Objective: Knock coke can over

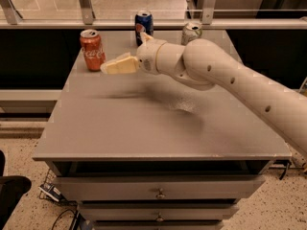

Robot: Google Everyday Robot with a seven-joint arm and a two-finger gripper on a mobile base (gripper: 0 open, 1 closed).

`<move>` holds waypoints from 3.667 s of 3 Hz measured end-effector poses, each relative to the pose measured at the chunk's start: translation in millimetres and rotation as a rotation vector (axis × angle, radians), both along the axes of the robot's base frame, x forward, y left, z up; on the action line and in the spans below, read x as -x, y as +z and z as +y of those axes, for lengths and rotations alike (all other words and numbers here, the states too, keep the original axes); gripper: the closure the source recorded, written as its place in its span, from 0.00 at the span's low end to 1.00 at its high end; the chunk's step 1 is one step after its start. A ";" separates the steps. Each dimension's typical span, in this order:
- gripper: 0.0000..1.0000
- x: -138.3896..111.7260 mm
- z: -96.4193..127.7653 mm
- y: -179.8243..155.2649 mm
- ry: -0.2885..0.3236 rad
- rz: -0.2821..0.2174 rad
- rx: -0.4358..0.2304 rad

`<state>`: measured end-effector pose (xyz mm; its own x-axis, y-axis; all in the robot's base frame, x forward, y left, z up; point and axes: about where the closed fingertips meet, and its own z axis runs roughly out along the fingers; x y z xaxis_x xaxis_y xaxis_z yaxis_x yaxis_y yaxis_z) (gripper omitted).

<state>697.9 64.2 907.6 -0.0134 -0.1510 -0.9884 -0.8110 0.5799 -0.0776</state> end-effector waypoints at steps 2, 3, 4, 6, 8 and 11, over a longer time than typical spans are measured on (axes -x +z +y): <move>0.00 -20.5 45.2 -4.6 0.065 -0.006 -0.085; 0.00 -32.4 63.2 -6.1 0.076 -0.018 -0.098; 0.00 -38.6 73.1 -6.1 0.075 -0.025 -0.083; 0.16 -51.5 91.6 -6.5 0.083 -0.040 -0.080; 0.63 -57.1 105.4 -5.6 0.093 -0.065 -0.091; 1.00 -55.2 110.4 -5.5 0.101 -0.064 -0.091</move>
Offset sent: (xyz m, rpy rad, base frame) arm 0.0345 0.0631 -0.0067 0.1210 -0.0207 0.0906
